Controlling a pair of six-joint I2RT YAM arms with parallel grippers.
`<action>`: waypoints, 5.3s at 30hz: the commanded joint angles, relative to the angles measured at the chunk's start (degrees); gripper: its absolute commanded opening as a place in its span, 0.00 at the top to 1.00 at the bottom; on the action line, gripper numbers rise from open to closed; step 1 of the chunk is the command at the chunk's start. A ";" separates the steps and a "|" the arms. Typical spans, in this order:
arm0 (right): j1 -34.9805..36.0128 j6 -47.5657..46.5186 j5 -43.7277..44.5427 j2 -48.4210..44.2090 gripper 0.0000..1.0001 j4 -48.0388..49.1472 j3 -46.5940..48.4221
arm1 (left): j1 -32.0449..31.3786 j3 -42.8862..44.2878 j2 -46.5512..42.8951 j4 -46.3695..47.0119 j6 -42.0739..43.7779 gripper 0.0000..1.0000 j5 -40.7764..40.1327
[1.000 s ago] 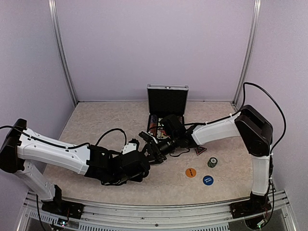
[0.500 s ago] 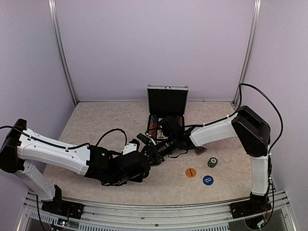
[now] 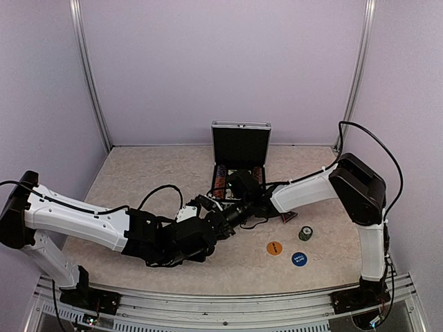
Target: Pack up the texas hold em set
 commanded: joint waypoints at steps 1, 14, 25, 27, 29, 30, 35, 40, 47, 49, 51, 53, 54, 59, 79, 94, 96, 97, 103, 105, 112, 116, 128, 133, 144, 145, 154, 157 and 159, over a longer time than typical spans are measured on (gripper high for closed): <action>0.68 0.41 -1.65 1.14 0.66 1.98 1.21 | -0.42 1.21 0.77 0.63 0.30 0.58 -0.60; 0.90 0.97 -2.25 1.24 0.83 2.58 1.32 | -0.44 1.17 0.48 0.19 0.11 0.58 -0.67; 0.99 -0.66 -2.44 1.25 0.91 0.13 1.81 | -0.42 1.04 0.27 0.06 0.07 0.58 -0.75; 1.02 -1.14 -2.30 1.29 0.91 -0.49 1.85 | -0.42 0.95 0.27 0.04 -0.05 0.58 -0.73; 0.98 -1.56 -2.31 1.29 0.92 -1.15 1.97 | -0.42 0.86 0.27 0.06 -0.02 0.58 -0.81; 0.99 -1.77 -2.23 1.35 0.92 -1.52 2.10 | -0.42 0.86 0.22 0.06 -0.13 0.58 -0.84; 1.00 -3.47 -0.93 1.56 0.98 -4.49 3.13 | -0.46 0.86 0.26 -0.02 -0.09 0.58 -0.90; 0.99 -5.43 0.49 1.57 1.00 -7.33 4.49 | -0.42 0.71 0.09 -0.29 -0.45 0.57 -1.01; 0.99 -6.86 1.92 0.85 1.00 -9.55 5.50 | -0.44 0.52 -0.49 -0.13 -0.59 0.46 -1.02; 0.91 -7.08 2.26 0.44 1.00 -9.55 5.64 | -0.50 0.23 -0.99 0.00 -0.49 0.41 -1.02; 0.80 -7.12 2.72 0.20 1.00 -9.47 5.65 | -0.59 -0.20 -1.76 0.23 -0.59 0.37 -1.02; 0.50 -7.29 3.13 -0.17 1.00 -9.57 5.65 | -0.67 -0.96 -2.59 0.41 -0.68 0.32 -1.01; 0.28 -7.30 3.33 -0.44 1.00 -9.48 5.57 | -0.80 -1.36 -2.95 0.38 -0.81 0.30 -1.06; -1.11 -7.94 4.43 -1.76 1.00 -9.27 4.85 | -1.61 -4.13 -6.39 0.32 -2.42 0.14 -2.08; -7.60 -38.06 25.73 -11.28 1.00 -18.38 7.24 | -2.53 -15.67 -25.83 -0.86 -9.87 0.01 -7.23; -8.26 -65.91 26.86 -15.07 1.00 -5.90 3.43 | -2.59 -17.63 -25.12 1.73 -10.82 0.01 -5.37; -8.20 -69.13 26.50 -14.41 1.00 -5.96 3.83 | -2.54 -17.96 -25.30 1.92 -11.11 0.01 -5.25; -8.21 -70.36 26.57 -14.04 1.00 -6.04 4.14 | -2.53 -18.21 -25.43 2.04 -11.33 0.01 -5.19; -8.36 -77.56 29.17 -11.16 1.00 -6.84 5.85 | -2.61 -18.83 -25.32 2.78 -12.10 0.01 -4.63; -8.30 -79.50 29.29 -10.39 1.00 -6.83 5.89 | -2.61 -18.83 -25.31 2.79 -12.19 0.01 -4.62; -8.37 -84.20 30.32 -6.76 1.00 -9.19 8.71 | -2.61 -18.76 -25.31 3.21 -12.37 0.01 -4.62; -8.33 -85.88 31.61 -4.01 1.00 -11.08 11.20 | -2.61 -18.59 -24.75 3.40 -12.46 0.01 -4.54; -8.97 -86.15 32.02 0.80 1.00 -12.41 13.89 | -2.61 -18.34 -24.43 3.23 -12.37 0.01 -4.84; -9.06 -86.13 32.45 1.14 1.00 -12.45 13.50 | -2.61 -18.33 -24.41 3.22 -12.55 0.01 -4.88; -9.40 -85.98 34.39 3.39 1.00 -12.71 14.33 | -2.61 -18.74 -24.60 3.33 -13.03 0.01 -4.71; -9.48 -85.88 34.62 3.54 1.00 -12.53 14.47 | -2.61 -18.81 -24.61 3.31 -13.07 0.01 -4.69; -9.53 -85.72 36.84 4.56 1.00 -11.42 14.96 | -2.61 -18.91 -24.60 3.47 -13.16 0.01 -4.71; -9.55 -85.44 35.61 4.00 1.00 -11.31 15.09 | -2.62 -19.00 -24.45 3.57 -13.17 0.01 -4.62; -9.53 -85.28 34.20 2.98 1.00 -10.83 14.81 | -2.64 -19.13 -24.47 3.57 -13.23 0.01 -4.62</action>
